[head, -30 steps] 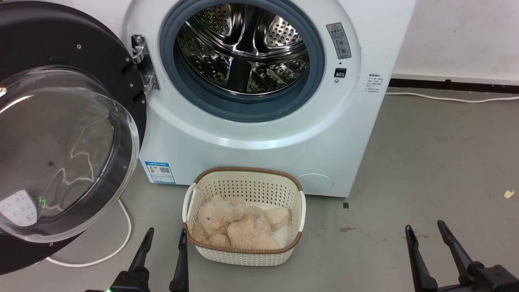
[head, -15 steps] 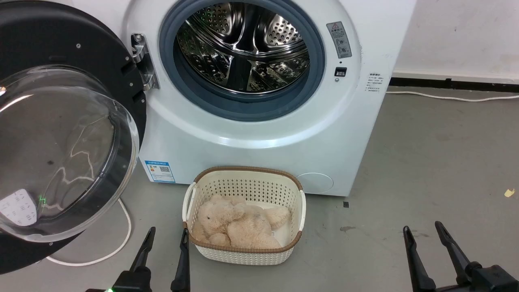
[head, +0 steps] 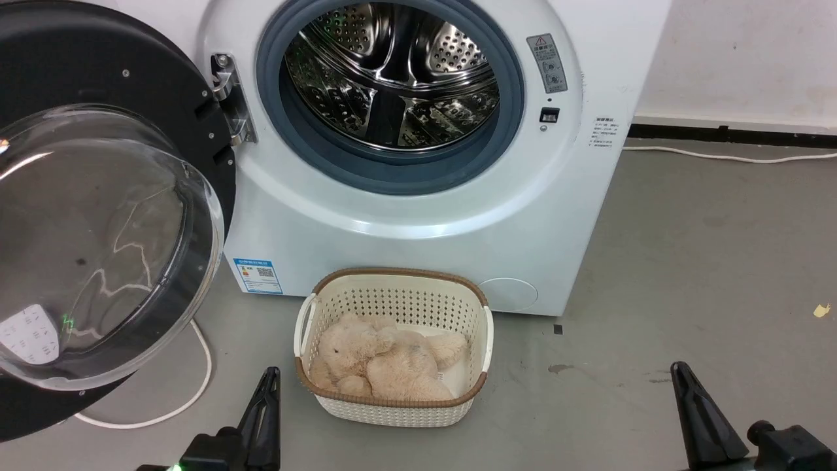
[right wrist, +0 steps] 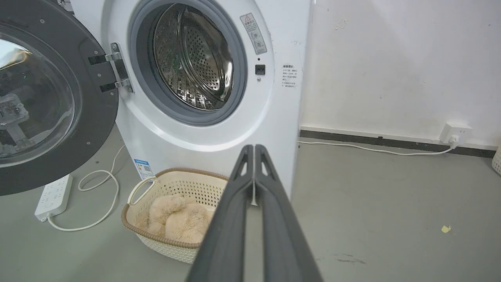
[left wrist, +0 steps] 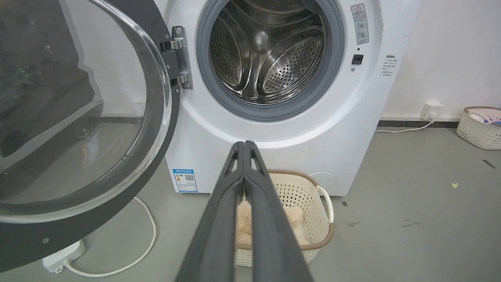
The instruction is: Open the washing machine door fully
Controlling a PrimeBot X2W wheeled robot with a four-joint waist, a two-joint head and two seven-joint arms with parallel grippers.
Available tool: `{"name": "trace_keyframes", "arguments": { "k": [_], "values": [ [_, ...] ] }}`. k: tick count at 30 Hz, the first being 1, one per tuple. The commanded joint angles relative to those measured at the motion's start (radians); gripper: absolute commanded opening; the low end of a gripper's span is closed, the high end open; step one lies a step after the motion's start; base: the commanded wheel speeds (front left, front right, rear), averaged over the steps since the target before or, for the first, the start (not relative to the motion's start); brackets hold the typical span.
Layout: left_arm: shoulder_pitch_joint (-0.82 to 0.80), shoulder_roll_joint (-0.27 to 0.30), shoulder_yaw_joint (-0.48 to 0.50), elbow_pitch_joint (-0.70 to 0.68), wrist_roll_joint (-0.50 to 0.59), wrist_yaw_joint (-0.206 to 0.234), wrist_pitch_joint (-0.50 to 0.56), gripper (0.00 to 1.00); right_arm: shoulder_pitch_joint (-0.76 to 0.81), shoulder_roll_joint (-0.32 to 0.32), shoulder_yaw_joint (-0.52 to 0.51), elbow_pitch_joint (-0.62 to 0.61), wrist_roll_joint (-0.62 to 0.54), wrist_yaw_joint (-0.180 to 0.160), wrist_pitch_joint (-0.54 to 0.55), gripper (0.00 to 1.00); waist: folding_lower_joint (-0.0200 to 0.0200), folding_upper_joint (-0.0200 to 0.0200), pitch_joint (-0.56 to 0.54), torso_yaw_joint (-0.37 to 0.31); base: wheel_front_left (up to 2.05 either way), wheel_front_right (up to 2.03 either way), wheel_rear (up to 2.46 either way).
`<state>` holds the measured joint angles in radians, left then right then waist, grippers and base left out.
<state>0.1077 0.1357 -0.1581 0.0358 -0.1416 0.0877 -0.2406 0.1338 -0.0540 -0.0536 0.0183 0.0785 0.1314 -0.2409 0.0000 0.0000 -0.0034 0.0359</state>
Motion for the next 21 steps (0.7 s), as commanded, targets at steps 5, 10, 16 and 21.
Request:
{"name": "trace_keyframes", "arguments": {
  "k": [5, 10, 16, 21],
  "values": [
    [-0.011, -0.009, 0.01, -0.003, 0.014, -0.007, 0.013, 0.0, -0.015, 0.0, 0.004, -0.002, -0.008, 0.0, 0.013, 0.0, 0.0, 0.0, 0.0, -0.002, 0.0, 0.0, 0.0],
    [-0.016, -0.012, 0.017, -0.005, 0.02, -0.011, 0.023, 0.0, -0.02, 0.001, 0.006, -0.003, -0.011, 0.0, 0.023, 0.0, 0.0, 0.0, 0.0, -0.003, 0.0, 0.0, 0.0],
    [-0.021, -0.016, 0.025, -0.006, 0.026, -0.015, 0.036, 0.0, -0.026, 0.001, 0.009, -0.004, -0.015, 0.0, 0.035, 0.0, 0.0, 0.0, 0.0, -0.005, 0.0, 0.0, 0.0],
    [-0.025, -0.02, 0.031, -0.008, 0.032, -0.019, 0.046, 0.0, -0.032, 0.001, 0.011, -0.004, -0.018, 0.0, 0.045, 0.0, 0.0, 0.0, 0.001, -0.007, 0.0, 0.0, 0.0]
  ]
}}
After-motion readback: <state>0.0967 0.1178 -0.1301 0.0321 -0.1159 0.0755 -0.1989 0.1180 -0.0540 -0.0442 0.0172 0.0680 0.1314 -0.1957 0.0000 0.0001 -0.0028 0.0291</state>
